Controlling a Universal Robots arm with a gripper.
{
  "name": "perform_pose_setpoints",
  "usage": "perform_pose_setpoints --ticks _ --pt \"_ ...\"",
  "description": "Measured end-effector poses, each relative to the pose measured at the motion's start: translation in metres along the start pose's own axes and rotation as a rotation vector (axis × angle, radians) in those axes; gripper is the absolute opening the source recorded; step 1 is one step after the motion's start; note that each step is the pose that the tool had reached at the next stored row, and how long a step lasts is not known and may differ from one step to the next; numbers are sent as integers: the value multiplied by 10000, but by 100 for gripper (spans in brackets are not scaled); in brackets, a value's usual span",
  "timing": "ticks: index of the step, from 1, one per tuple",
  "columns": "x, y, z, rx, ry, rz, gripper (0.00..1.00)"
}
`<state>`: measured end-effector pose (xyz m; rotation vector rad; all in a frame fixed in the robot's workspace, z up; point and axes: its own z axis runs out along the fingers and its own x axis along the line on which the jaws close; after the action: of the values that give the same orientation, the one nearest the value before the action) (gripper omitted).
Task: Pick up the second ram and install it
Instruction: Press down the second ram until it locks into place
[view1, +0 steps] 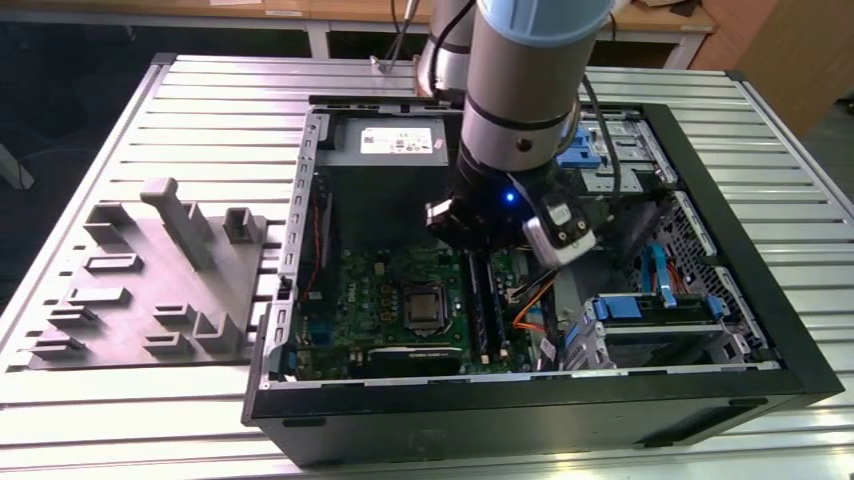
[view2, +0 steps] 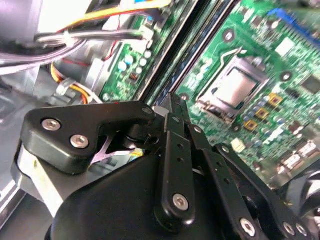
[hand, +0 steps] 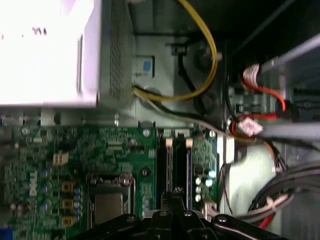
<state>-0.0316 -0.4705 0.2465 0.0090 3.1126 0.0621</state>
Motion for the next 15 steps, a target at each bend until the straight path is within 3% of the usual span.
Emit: perform_pose_setpoints --ticks 15 --pt "-3 -398 -15 0 0 0 10"
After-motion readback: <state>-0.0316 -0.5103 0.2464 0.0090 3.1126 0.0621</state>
